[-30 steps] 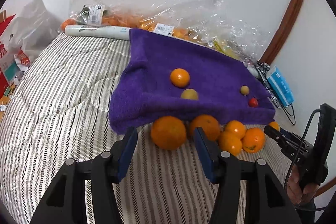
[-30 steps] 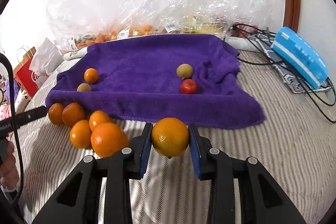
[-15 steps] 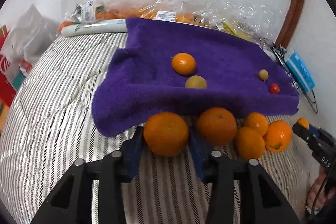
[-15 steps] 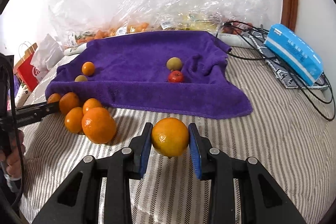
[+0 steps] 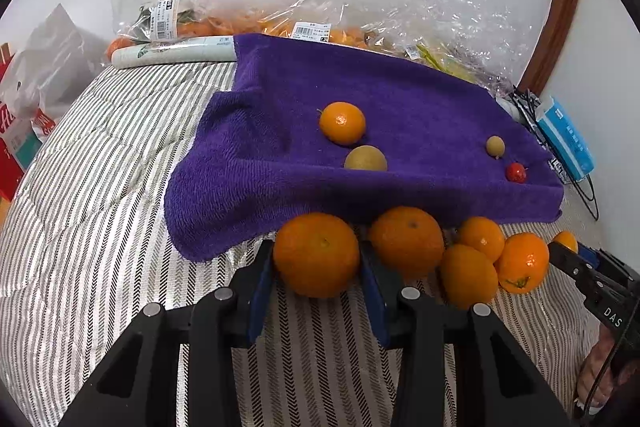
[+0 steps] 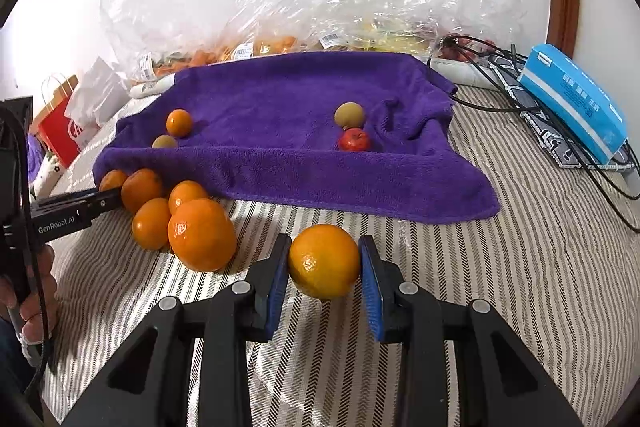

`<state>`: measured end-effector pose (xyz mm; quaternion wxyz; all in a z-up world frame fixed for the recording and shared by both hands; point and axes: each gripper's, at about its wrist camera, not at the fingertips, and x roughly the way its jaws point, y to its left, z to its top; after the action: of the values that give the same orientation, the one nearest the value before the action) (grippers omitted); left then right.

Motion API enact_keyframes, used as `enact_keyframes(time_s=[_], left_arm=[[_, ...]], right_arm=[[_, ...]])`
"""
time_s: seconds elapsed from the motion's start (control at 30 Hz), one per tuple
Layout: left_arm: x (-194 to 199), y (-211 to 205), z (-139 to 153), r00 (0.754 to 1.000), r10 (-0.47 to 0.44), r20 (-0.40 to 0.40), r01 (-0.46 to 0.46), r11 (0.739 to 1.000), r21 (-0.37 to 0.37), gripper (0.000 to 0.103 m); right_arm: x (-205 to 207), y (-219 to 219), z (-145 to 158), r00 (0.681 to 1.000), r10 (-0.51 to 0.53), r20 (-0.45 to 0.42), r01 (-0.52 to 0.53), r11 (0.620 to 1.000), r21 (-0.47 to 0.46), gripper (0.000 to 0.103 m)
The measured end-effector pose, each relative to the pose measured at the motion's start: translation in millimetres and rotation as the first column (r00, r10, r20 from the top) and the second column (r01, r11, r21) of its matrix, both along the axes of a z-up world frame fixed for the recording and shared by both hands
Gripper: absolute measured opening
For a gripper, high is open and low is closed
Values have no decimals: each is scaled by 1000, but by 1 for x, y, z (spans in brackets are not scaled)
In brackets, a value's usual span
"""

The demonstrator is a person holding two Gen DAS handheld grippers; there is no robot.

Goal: Organize fruits
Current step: 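Grasp an orange with the left tool while the right tool holds the large orange, then carry both held oranges up onto the purple towel with both tools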

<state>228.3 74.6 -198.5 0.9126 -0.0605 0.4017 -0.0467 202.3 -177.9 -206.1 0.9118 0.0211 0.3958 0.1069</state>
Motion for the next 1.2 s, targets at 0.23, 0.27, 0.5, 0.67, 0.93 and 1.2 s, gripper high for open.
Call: enact_keyframes(time_s=[0.23, 0.27, 0.5, 0.67, 0.93, 1.2], left_arm=[[-16, 5, 16, 1000, 10, 15, -10, 1000, -27, 38], [-19, 6, 21, 1000, 7, 24, -6, 999, -40, 38], [-35, 0, 74, 994, -6, 112, 11, 999, -41, 39], [-31, -3, 101, 990, -5, 138, 14, 998, -64, 39], [-25, -12, 121, 982, -7, 188, 21, 997, -74, 39], [-1, -16, 111, 983, -8, 185, 18, 998, -52, 39]], right_arm=[[-3, -14, 11, 1000, -12, 3, 12, 995, 99, 34], [-3, -14, 16, 1000, -17, 10, 15, 995, 102, 34], [-5, -10, 62, 994, -40, 106, 37, 999, 32, 34], [0, -11, 98, 987, -42, 155, 32, 997, 65, 34], [8, -14, 138, 971, -27, 236, 8, 997, 81, 34], [30, -20, 120, 976, -43, 213, 26, 996, 81, 34]])
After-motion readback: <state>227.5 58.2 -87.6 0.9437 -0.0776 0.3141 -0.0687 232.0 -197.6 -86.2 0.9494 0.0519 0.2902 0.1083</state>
